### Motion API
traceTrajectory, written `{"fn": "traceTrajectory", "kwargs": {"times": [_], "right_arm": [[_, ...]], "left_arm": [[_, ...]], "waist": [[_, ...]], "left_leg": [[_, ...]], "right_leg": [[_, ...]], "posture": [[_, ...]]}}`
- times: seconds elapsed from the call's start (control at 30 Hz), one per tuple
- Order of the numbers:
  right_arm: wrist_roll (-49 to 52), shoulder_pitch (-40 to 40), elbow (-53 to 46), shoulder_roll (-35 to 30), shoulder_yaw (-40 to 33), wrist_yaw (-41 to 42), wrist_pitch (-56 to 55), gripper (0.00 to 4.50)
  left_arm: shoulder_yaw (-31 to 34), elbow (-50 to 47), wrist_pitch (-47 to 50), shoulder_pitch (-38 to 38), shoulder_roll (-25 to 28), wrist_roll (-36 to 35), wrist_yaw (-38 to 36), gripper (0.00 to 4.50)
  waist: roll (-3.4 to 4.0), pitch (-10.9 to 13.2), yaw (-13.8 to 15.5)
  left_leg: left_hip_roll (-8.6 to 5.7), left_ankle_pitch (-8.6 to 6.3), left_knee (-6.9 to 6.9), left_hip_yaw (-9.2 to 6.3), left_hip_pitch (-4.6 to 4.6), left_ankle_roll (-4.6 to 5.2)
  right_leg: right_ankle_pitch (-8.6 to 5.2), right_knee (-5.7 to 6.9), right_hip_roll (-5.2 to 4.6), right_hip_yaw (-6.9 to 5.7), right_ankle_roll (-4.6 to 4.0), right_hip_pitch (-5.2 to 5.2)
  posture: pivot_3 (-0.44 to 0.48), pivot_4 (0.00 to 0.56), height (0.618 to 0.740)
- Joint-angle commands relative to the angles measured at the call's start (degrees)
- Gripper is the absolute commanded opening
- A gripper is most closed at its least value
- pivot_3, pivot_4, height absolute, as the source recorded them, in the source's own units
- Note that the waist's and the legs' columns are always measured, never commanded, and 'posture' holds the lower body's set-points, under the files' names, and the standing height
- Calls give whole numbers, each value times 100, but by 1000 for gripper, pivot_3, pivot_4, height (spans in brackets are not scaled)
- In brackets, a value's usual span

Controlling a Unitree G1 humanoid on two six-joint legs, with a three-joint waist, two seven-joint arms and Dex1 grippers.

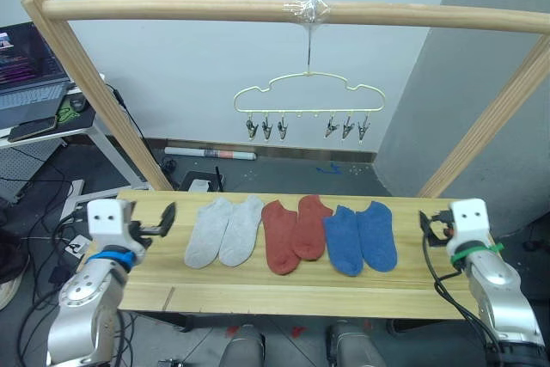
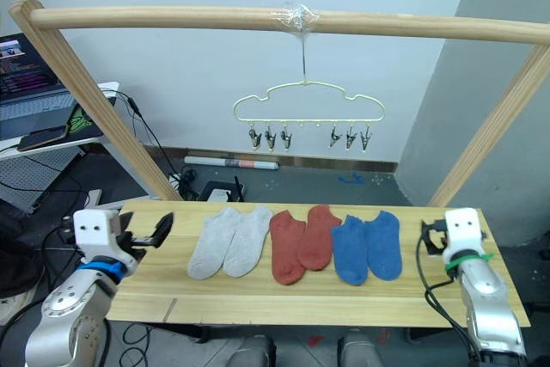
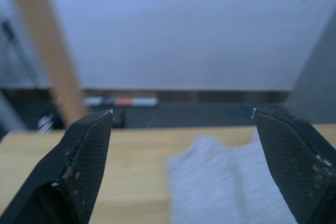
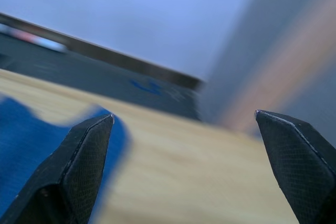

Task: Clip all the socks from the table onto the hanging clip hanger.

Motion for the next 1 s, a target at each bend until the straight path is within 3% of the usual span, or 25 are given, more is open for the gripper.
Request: {"fn": "traceTrajectory", "kwargs": {"times": [0.03, 0.17, 0.4, 0.6, 1.0], "right_arm": [[151, -254, -313, -184, 136, 411, 97, 4500], [481, -730, -572, -146, 468, 965, 318, 4500], [956, -1641, -780, 364, 1193, 1640, 447, 4500], [1034, -1895, -913, 555, 1635, 1884, 533, 4500], [1115, -2034, -1218, 711, 1688, 1732, 958, 4500]], "left_arm": [[-203, -253, 34, -250, -16, 201, 169, 3297], [-624, -178, 126, -760, -233, 382, 365, 2095], [-1182, 629, -161, -1698, -713, 736, 440, 2095], [-1428, 1529, -653, -2340, -967, 1156, 575, 2095], [-1301, 3626, -1773, -3679, -1249, 1433, 661, 2095]], "waist": [[0, 0, 3], [-5, 3, 5], [-7, 5, -4], [-12, 20, 5], [-22, 91, -20]], "left_leg": [[0, 1, 0, -1, 1, 2], [-3, 1, 2, 1, -4, 2], [-2, 2, 3, -3, -1, 2], [-5, 2, 2, -7, -12, 2], [-5, 3, 6, -12, -15, 3]], "right_leg": [[0, 1, 1, 0, 0, 0], [1, -7, 1, 2, 1, 5], [3, -2, 6, 1, 5, 5], [6, -7, 5, 1, 11, 4], [21, -1, 7, -2, 38, -3]], "posture": [[109, 130, 740], [109, 129, 740], [100, 133, 740], [80, 149, 740], [39, 178, 740]]}}
